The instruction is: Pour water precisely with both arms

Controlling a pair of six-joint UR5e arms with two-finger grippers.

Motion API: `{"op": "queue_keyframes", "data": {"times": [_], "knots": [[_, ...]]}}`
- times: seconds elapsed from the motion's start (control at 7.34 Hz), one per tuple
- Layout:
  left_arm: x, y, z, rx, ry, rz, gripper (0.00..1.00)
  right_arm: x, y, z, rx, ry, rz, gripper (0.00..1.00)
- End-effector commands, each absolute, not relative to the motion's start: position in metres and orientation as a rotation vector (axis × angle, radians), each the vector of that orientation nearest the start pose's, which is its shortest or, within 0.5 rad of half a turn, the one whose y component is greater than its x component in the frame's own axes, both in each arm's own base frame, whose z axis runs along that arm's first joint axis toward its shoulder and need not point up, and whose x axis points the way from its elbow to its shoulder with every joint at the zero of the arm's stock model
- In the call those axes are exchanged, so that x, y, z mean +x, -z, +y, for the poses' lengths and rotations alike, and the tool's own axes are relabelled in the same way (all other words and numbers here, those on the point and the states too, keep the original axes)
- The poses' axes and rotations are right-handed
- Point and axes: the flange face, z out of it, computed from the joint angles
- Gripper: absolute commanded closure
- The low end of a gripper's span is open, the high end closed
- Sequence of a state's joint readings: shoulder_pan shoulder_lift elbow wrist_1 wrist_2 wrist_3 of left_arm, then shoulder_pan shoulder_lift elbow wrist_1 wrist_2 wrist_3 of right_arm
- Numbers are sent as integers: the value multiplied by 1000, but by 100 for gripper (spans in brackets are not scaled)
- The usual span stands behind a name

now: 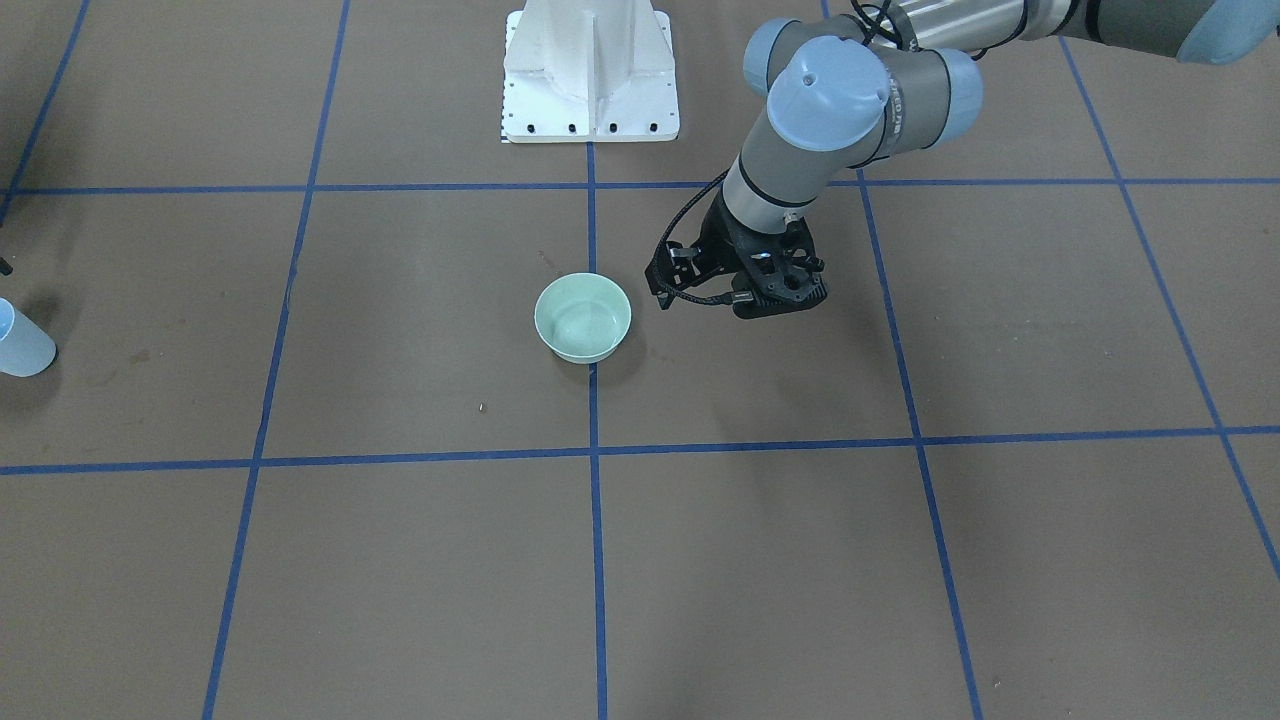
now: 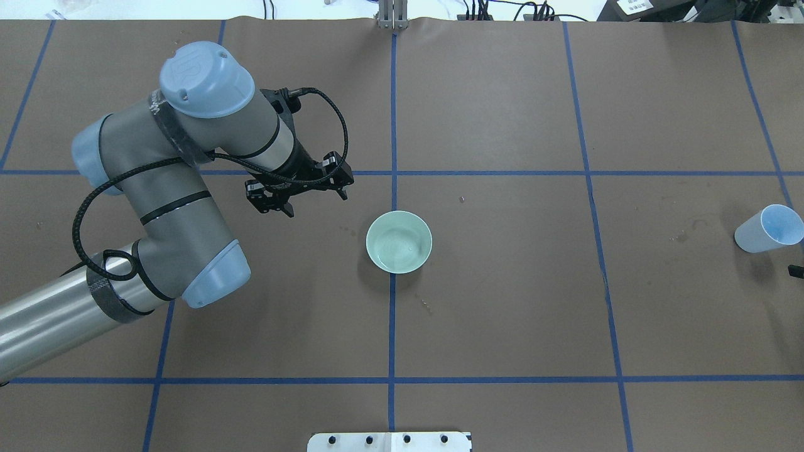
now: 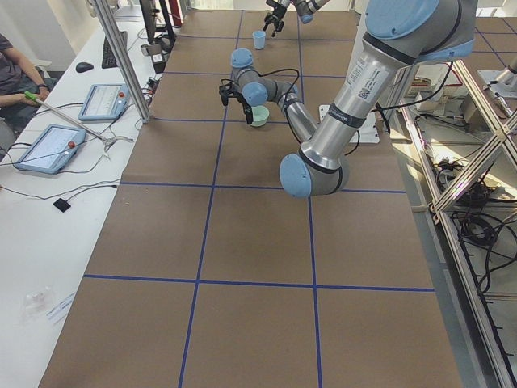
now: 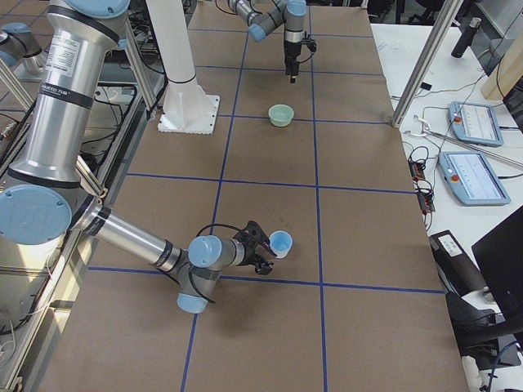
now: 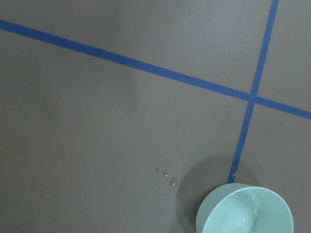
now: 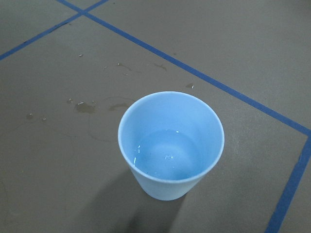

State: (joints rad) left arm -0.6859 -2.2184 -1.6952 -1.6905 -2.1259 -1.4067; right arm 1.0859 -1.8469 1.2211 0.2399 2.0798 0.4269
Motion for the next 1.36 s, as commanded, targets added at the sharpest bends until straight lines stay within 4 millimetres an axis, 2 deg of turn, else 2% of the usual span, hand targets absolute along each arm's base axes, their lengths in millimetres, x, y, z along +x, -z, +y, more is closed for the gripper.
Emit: {"op": "queue_keyframes", "data": {"times": [0.0,0.54,0.68,1.23], "knots": [[463,-203,-484,-112,230,1005,0,-77,-740,-325,838,345,-924,2],[457,-205,-481,-109,230,1009,0,-86,-734,-335,837,327,-943,2],[457,-204,-481,-109,231,1010,0,-90,-734,-342,845,324,-939,2],[453,-204,-482,-113,239,1000,0,-97,-737,-350,844,329,-937,2]]}}
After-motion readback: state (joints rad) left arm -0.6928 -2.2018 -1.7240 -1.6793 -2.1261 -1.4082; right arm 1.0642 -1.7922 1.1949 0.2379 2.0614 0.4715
